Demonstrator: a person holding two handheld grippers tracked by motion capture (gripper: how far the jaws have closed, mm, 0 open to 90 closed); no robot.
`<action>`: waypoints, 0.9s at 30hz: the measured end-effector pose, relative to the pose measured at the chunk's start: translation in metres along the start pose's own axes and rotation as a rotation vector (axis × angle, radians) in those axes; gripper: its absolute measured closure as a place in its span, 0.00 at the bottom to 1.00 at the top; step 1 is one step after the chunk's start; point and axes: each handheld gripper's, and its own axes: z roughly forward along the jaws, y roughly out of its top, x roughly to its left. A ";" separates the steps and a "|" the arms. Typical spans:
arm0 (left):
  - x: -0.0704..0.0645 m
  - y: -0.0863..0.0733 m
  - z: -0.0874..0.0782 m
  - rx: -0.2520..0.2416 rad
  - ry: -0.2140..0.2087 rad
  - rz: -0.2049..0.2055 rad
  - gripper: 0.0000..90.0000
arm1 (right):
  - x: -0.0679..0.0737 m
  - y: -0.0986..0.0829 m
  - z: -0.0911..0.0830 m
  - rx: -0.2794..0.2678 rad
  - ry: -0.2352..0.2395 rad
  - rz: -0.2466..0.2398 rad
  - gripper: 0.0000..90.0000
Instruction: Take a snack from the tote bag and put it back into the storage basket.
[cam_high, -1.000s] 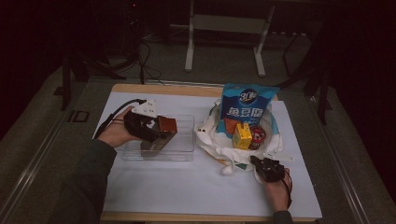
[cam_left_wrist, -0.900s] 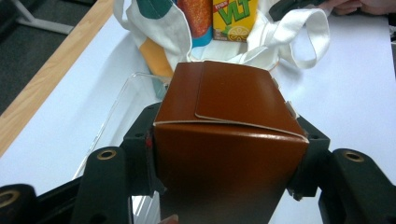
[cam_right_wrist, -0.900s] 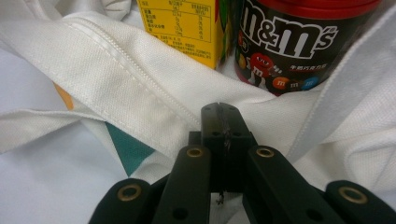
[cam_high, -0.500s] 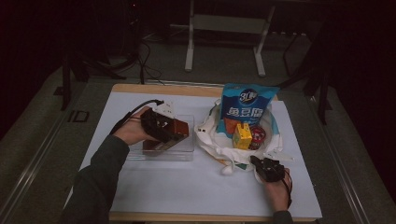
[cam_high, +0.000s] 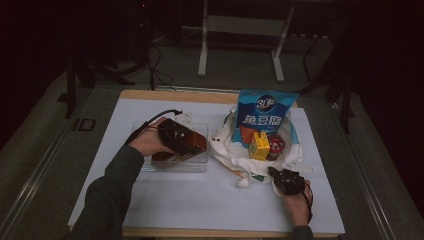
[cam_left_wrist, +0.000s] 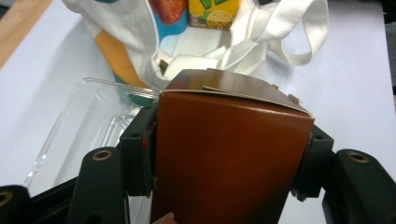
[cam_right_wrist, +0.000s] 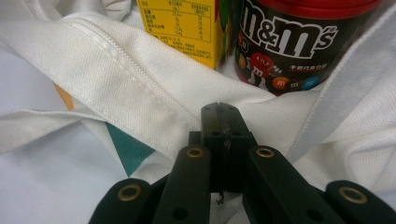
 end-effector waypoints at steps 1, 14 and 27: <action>0.000 0.000 0.002 0.008 -0.003 -0.004 0.43 | 0.000 0.000 0.000 0.000 0.000 0.000 1.00; -0.002 -0.003 0.017 0.092 -0.009 -0.016 0.41 | 0.000 0.000 0.000 0.001 0.001 0.001 1.00; -0.005 -0.001 0.033 0.169 -0.003 -0.032 0.38 | 0.000 0.000 0.000 0.002 0.001 0.002 1.00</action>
